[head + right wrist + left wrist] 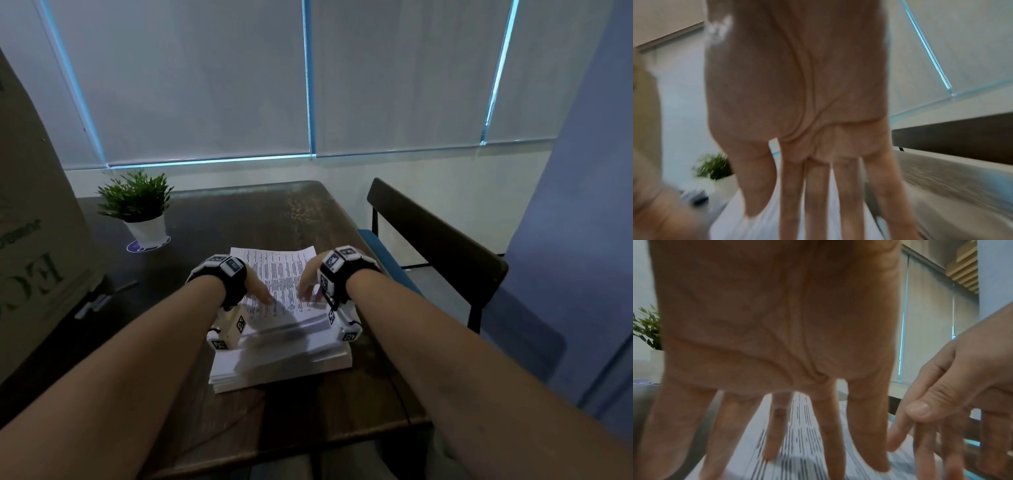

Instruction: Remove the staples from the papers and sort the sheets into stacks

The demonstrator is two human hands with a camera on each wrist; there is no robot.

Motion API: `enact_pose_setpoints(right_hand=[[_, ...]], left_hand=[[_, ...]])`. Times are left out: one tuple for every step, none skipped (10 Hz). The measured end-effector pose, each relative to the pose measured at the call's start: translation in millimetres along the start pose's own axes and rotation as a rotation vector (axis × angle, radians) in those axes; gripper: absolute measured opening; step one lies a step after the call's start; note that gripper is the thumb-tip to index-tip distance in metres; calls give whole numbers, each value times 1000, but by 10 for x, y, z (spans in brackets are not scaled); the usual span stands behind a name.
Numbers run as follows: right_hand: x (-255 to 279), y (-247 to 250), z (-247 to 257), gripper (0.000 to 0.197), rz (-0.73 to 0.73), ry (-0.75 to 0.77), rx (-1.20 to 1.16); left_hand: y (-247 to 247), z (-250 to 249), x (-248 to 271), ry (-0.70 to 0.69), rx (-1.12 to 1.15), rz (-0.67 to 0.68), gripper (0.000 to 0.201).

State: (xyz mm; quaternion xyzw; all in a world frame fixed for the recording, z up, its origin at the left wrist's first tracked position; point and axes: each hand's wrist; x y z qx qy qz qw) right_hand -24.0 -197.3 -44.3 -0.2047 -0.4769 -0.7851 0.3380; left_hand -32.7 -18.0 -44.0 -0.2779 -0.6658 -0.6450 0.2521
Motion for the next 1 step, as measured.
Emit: enact_pose_setpoints(right_hand=[[-40,342,137,29,61,5,-124]], left_hand=[[334,14,-36,82,152,171,78]])
Point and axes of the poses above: each hand's wrist, its own x-axis away from the middle knuckle, its own y-axis out of the back of the hand, z = x × y, and after that the axes turned 9 degrees about z, right-handed
